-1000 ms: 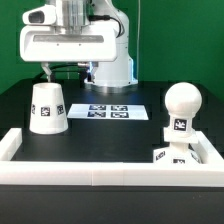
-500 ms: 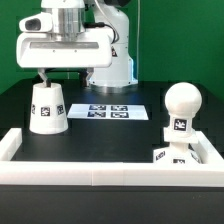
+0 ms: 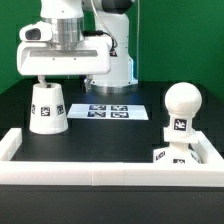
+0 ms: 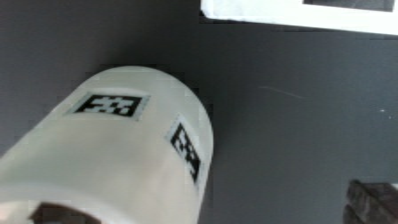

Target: Assemble lamp

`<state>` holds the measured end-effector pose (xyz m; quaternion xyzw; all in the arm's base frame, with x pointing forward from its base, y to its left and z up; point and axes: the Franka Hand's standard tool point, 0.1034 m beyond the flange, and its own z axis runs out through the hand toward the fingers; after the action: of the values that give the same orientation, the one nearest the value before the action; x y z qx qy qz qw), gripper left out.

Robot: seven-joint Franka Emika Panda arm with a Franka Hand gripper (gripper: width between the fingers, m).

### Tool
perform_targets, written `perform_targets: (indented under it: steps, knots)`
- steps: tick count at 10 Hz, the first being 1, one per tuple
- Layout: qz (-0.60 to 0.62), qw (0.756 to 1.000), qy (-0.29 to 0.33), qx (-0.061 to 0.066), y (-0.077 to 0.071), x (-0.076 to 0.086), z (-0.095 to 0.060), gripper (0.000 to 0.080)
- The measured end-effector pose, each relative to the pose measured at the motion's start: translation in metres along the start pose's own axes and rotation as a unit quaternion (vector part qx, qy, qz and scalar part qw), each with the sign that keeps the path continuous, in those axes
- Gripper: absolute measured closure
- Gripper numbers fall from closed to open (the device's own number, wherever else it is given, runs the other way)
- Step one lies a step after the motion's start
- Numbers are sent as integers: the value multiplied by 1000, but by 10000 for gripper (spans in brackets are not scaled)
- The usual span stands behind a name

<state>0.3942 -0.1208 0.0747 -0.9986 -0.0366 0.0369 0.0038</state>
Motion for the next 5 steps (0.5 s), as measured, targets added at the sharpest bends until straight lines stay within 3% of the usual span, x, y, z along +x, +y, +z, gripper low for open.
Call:
perform_targets:
  steps: [1,2,4,5]
  knots:
    - [-1,1000,-1,0,-1,0,1,235]
    - [-2,1000,-1,0,-1,0,0,235]
    - [-3,1000,-2,0,-6,2,1,509]
    - [-4,1000,-2,0,-10,3,0,509]
